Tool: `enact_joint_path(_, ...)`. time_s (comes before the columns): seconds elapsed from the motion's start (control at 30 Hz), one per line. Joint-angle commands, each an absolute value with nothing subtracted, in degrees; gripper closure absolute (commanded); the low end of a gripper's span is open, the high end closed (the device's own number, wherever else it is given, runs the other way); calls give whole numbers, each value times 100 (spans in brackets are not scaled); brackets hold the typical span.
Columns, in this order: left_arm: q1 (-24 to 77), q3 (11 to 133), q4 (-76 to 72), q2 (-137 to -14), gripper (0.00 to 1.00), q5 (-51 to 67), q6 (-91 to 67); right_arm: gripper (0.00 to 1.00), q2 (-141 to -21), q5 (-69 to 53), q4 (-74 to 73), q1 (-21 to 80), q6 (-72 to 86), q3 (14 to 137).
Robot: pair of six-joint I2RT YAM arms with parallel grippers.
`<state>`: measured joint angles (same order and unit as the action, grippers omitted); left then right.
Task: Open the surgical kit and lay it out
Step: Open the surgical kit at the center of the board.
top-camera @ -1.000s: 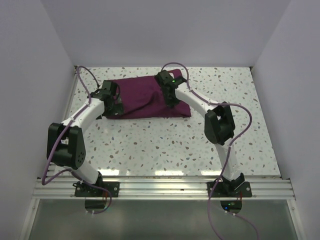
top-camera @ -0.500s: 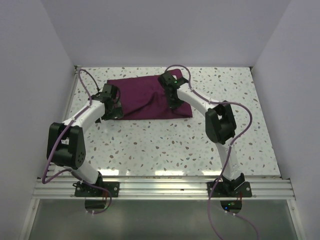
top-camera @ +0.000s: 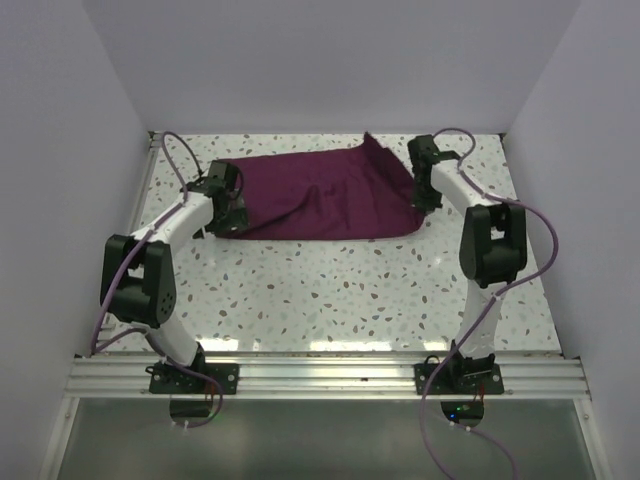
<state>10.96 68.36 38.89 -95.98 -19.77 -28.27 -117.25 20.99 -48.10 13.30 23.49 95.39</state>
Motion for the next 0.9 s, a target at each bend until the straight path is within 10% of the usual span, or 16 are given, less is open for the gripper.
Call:
enact_joint_path(0.0, 1090, 7180, 3946, -9773, 4, -2048, -2707, 100, -11364, 2522, -4737, 1011, 2470, 9062)
enact_joint_path(0.07, 1099, 7294, 3972, -9835, 4, -2030, -2690, 64, -11460, 2514, -4729, 906, 2452, 8930)
enact_joint_path(0.1, 1099, 7321, 3999, -9878, 4, -2030, -2681, 27, -11504, 2531, -4737, 818, 2452, 8921)
enact_joint_path(0.17, 1107, 7391, 4025, -9905, 4, -2021, -2637, 10, -11628, 2558, -4772, 730, 2470, 8947)
enact_joint_path(0.87, 870, 9887, 3832, -11792, 16, -1530, -2126, 9, -8781, 651, -4174, 659, 2575, 7068)
